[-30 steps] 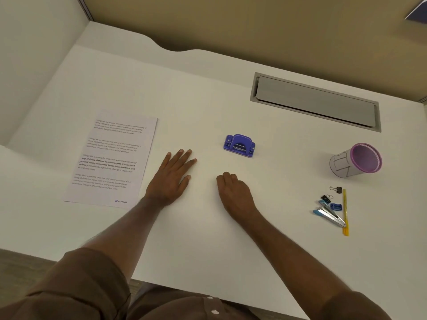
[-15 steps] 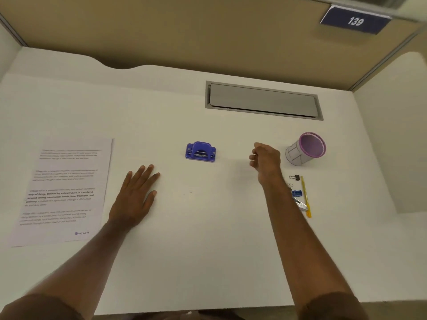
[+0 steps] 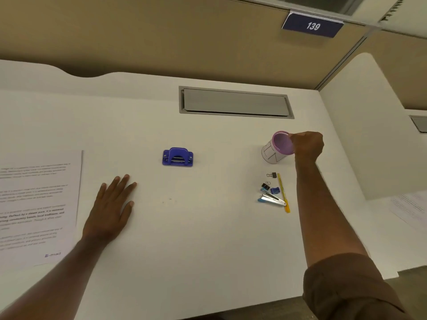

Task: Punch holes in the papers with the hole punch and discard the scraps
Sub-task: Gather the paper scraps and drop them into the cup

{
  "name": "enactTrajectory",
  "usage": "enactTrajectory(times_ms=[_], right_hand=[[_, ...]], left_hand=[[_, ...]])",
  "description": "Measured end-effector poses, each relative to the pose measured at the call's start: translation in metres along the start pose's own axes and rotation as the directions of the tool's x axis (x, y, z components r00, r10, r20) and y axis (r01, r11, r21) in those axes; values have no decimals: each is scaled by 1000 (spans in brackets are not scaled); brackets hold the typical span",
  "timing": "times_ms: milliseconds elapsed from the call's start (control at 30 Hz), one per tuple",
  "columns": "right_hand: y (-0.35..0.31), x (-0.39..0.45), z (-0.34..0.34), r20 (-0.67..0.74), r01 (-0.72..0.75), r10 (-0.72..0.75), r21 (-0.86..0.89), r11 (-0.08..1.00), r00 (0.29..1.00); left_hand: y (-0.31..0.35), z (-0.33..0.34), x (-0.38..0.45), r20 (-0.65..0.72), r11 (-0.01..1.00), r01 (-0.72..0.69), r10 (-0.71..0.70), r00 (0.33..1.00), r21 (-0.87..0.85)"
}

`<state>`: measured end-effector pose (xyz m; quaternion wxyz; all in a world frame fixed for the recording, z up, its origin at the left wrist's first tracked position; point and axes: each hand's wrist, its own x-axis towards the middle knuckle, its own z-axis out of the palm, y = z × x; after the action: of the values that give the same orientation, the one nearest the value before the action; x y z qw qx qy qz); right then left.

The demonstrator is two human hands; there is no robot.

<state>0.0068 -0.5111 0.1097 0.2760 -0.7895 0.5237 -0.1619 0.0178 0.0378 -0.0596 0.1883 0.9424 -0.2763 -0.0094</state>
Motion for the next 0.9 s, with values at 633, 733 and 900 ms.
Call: enactTrajectory(times_ms=[633, 733, 900], right_hand=[[4, 2, -9, 35, 108, -105, -102, 989, 994], [2, -16, -8, -20, 215, -215, -17, 976, 976], [10, -99, 23, -98, 409, -407, 3, 912, 908]], left_hand=[[2, -3, -1, -8, 1000, 1, -1, 1000, -5], [4, -5, -2, -16, 1000, -9, 9, 1000, -6], [8, -11, -1, 1, 1000, 17, -17, 1000, -17]])
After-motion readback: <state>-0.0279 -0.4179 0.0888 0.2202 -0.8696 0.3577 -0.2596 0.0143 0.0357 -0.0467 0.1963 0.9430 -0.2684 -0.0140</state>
